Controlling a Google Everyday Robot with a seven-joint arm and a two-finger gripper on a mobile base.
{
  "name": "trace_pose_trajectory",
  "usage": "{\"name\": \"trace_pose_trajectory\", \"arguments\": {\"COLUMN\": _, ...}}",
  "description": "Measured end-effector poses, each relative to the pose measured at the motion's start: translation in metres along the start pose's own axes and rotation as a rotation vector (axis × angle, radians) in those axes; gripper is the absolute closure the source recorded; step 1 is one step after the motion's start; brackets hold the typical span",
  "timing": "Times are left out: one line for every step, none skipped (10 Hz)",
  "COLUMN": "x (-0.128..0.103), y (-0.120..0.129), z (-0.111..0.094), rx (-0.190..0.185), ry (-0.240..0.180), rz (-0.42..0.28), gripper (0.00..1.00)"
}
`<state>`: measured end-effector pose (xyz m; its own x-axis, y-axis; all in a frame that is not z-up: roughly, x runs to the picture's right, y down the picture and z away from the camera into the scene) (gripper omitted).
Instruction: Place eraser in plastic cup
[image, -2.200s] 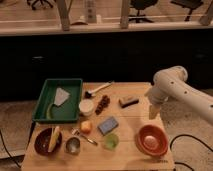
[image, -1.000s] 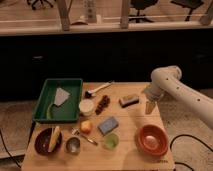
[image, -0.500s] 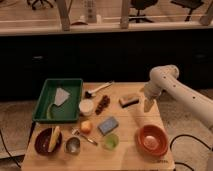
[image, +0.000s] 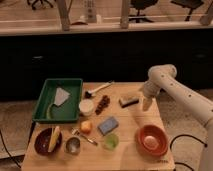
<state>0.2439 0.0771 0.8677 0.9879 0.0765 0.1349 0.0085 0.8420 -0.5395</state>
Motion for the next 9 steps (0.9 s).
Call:
{"name": "trace_pose_trajectory", "arguments": {"x": 0.001, "y": -0.001, "z": 0.002, "rx": -0.004, "ry": 0.0, "rz": 0.001, "gripper": 0.2}}
{"name": "trace_pose_trajectory", "arguments": {"x": 0.001, "y": -0.003, "z": 0.005, "rx": -0.006, "ry": -0.004, "rz": 0.004, "gripper": 0.2}}
{"name": "trace_pose_trajectory", "arguments": {"x": 0.0, "y": -0.004, "z": 0.007, "rx": -0.009, "ry": -0.005, "rz": 0.004, "gripper": 0.2}}
{"name": "trace_pose_trajectory", "arguments": {"x": -0.001, "y": -0.007, "z": 0.01, "rx": -0.011, "ry": -0.007, "rz": 0.004, "gripper": 0.2}}
{"name": "trace_pose_trajectory", "arguments": {"x": -0.001, "y": -0.008, "z": 0.012, "rx": -0.013, "ry": -0.01, "rz": 0.005, "gripper": 0.2}}
{"name": "trace_pose_trajectory", "arguments": {"x": -0.001, "y": -0.009, "z": 0.014, "rx": -0.014, "ry": -0.011, "rz": 0.006, "gripper": 0.2}}
{"name": "trace_pose_trajectory", "arguments": {"x": -0.002, "y": -0.01, "z": 0.016, "rx": -0.016, "ry": -0.015, "rz": 0.006, "gripper": 0.2}}
{"name": "trace_pose_trajectory", "arguments": {"x": -0.003, "y": -0.01, "z": 0.018, "rx": -0.017, "ry": -0.018, "rz": 0.007, "gripper": 0.2}}
{"name": "trace_pose_trajectory", "arguments": {"x": -0.004, "y": -0.012, "z": 0.021, "rx": -0.018, "ry": -0.022, "rz": 0.007, "gripper": 0.2}}
